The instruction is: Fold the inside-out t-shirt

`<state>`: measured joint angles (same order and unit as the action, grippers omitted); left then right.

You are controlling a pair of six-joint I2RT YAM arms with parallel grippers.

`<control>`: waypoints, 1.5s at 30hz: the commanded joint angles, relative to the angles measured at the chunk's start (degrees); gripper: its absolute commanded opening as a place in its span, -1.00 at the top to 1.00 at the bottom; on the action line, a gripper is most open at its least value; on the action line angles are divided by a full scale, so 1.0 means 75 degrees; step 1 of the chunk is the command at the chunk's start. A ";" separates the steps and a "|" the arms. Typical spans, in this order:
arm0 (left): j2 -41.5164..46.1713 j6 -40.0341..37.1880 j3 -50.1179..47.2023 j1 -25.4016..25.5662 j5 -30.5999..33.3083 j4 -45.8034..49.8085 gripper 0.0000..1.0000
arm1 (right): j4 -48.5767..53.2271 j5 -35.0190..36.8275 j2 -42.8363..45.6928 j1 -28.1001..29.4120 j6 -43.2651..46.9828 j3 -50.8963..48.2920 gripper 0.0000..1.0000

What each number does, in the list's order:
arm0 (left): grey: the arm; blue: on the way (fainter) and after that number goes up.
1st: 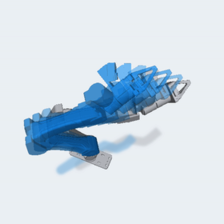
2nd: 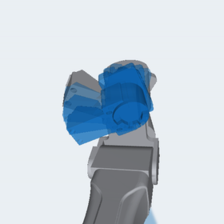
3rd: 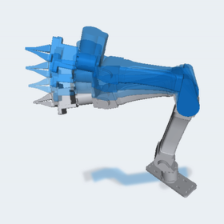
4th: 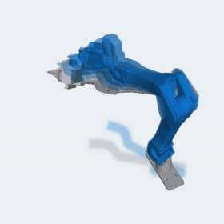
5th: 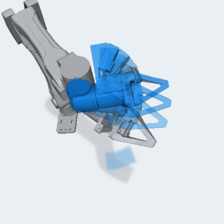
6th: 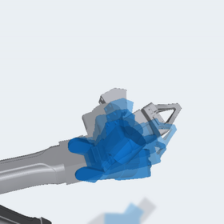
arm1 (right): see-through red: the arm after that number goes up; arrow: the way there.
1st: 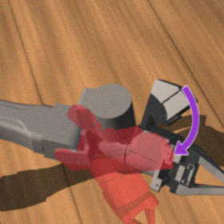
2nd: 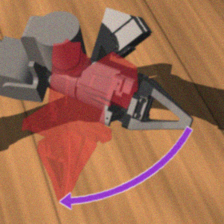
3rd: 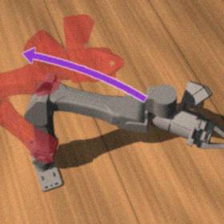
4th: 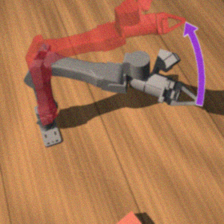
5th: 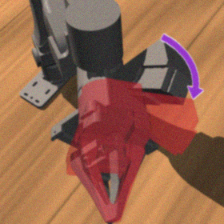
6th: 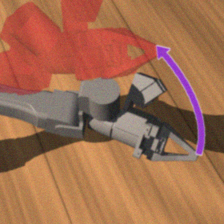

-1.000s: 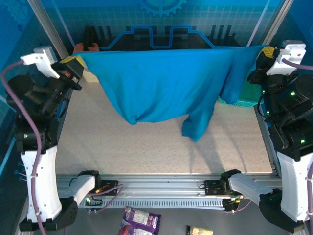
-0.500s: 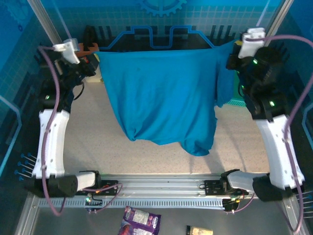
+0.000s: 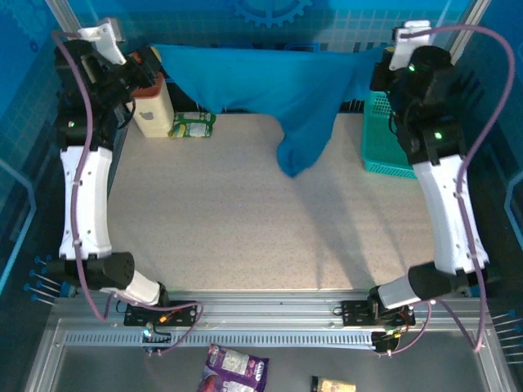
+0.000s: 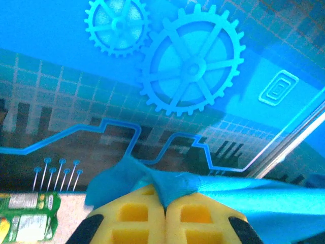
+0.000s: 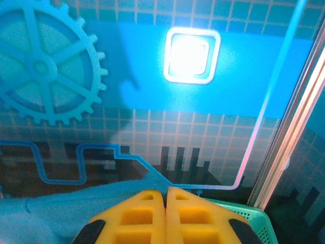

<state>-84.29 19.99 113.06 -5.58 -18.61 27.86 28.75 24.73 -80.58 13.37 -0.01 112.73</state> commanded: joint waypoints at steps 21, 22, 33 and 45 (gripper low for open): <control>0.4285 0.2063 -1.0832 0.0246 -0.0222 0.0288 0.90 | 0.2424 -0.1274 0.2753 -0.0136 -0.4312 -0.8791 1.00; 0.4140 0.1982 -1.0719 0.0241 -0.0187 0.0294 0.77 | 0.2435 -0.1193 0.2678 -0.0130 -0.4301 -0.8704 0.99; 0.1137 0.0153 -0.7899 0.0644 0.0261 0.0210 0.34 | 0.2026 -0.2028 0.1765 0.0206 -0.3592 -0.7326 0.32; -0.4054 -0.2693 -0.2265 0.1992 0.2094 0.2727 0.35 | 0.1439 -0.3077 -0.0773 0.1064 -0.3128 -0.5578 0.31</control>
<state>-109.97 7.73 90.26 8.23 -8.51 39.59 40.47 3.42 -84.42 20.62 -24.75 67.81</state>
